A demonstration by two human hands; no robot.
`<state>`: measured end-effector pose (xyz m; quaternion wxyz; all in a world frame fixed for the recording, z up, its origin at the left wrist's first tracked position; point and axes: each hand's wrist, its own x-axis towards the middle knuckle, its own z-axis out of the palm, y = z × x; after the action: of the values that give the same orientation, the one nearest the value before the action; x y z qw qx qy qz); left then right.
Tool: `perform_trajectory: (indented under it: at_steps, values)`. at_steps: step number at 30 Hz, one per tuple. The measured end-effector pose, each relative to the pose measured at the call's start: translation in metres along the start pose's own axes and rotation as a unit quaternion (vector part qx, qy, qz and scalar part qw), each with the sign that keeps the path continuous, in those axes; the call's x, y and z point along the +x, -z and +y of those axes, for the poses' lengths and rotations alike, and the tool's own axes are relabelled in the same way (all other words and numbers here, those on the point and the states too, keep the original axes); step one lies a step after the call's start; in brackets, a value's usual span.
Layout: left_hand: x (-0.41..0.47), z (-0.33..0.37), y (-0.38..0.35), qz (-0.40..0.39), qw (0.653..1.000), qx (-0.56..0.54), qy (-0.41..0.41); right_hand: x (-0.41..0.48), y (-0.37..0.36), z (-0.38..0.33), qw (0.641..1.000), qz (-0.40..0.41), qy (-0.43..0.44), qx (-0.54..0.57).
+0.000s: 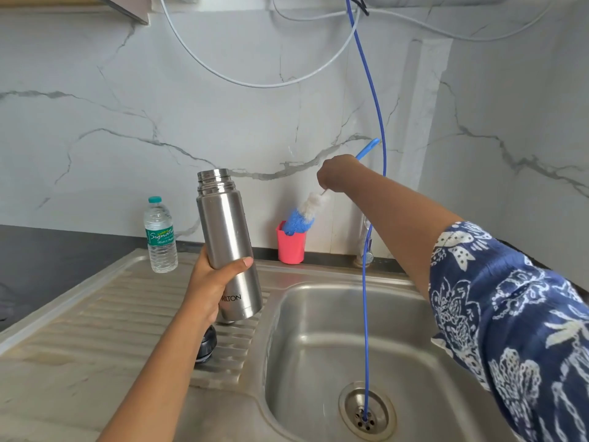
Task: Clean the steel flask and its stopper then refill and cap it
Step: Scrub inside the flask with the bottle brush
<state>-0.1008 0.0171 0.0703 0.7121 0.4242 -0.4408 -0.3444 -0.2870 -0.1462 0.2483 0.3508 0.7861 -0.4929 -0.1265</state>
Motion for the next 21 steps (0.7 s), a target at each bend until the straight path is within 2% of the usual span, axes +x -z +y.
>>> perform_trajectory:
  at_steps: [13,21]
  values:
    - [-0.009,-0.001,-0.011,-0.026,0.999,-0.015,0.031,-0.038,0.021,0.044,0.999,0.032,-0.032,0.02]
    - [-0.017,-0.003,-0.018,-0.048,0.994,-0.006,0.1,-0.082,0.006,0.068,0.987,0.08,-0.084,0.111]
